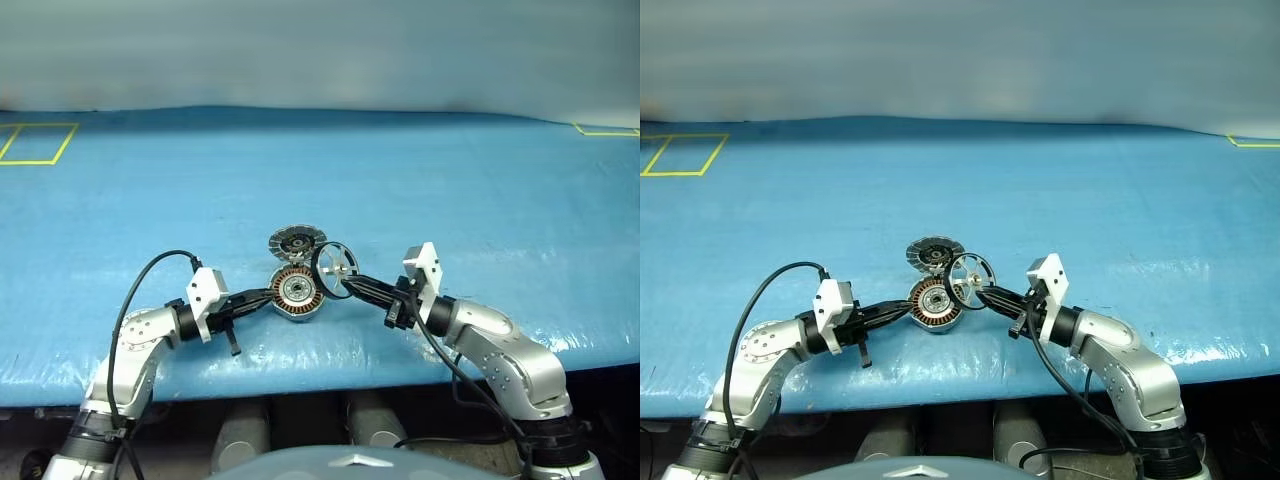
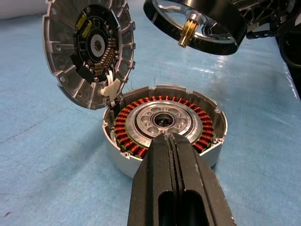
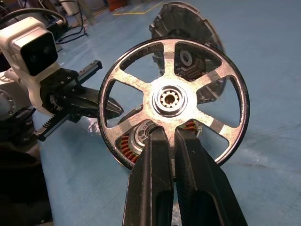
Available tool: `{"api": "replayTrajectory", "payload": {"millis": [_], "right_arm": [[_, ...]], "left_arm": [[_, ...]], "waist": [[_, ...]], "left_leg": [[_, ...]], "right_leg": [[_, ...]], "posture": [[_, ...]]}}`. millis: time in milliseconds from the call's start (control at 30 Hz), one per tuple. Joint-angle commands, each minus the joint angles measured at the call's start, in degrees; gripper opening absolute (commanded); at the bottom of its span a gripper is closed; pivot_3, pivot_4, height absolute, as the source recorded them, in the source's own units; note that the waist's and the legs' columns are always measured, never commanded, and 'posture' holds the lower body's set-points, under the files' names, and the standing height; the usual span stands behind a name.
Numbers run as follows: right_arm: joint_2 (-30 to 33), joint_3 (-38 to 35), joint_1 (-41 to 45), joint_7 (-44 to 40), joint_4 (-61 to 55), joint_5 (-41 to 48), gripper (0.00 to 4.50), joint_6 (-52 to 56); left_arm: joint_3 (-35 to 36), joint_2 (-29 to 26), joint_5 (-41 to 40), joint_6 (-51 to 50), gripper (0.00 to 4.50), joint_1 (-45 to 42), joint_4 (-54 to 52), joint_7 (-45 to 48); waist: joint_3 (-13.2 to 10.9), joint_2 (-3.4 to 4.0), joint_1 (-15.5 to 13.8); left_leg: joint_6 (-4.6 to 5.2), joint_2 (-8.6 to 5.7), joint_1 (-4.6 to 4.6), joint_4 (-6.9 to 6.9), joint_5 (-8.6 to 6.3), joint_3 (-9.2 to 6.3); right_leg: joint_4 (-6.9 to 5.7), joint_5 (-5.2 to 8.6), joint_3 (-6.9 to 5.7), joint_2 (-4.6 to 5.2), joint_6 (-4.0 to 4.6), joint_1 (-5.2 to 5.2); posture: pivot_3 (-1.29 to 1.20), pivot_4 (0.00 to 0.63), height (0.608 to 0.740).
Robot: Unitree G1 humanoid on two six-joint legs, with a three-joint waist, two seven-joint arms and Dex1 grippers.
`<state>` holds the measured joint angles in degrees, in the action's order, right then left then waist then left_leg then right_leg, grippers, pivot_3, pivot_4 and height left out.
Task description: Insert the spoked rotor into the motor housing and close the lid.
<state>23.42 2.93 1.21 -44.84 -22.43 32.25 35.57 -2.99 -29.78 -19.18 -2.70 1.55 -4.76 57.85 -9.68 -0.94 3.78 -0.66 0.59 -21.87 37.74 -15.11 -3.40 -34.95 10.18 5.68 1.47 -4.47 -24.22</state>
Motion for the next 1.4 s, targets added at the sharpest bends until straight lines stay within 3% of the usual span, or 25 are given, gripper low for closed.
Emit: {"api": "replayTrajectory", "payload": {"millis": [33,1400], "right_arm": [[-0.68,1.85,2.26,-1.03,0.04,0.41,0.01,-1.37],[-1.71,10.38,9.08,-2.25,9.4,-6.21,0.01,-3.29]], "left_arm": [[1.51,-0.83,-1.58,1.76,0.0,0.37,-0.72,1.47],[1.7,-1.67,-0.79,5.02,0.0,2.97,-1.2,2.3]], "waist": [[0.0,0.0,-0.04],[0.01,-0.02,-0.21]], "left_leg": [[0.0,0.0,-0.04,0.0,0.0,0.0],[0.0,-0.01,-0.16,0.05,0.0,0.01]], "right_leg": [[-0.01,0.0,0.0,0.0,0.0,-0.06],[-0.08,-0.02,0.0,0.0,-0.01,-0.18]], "posture": [[0.0,0.15,0.74],[0.0,0.15,0.74]]}}
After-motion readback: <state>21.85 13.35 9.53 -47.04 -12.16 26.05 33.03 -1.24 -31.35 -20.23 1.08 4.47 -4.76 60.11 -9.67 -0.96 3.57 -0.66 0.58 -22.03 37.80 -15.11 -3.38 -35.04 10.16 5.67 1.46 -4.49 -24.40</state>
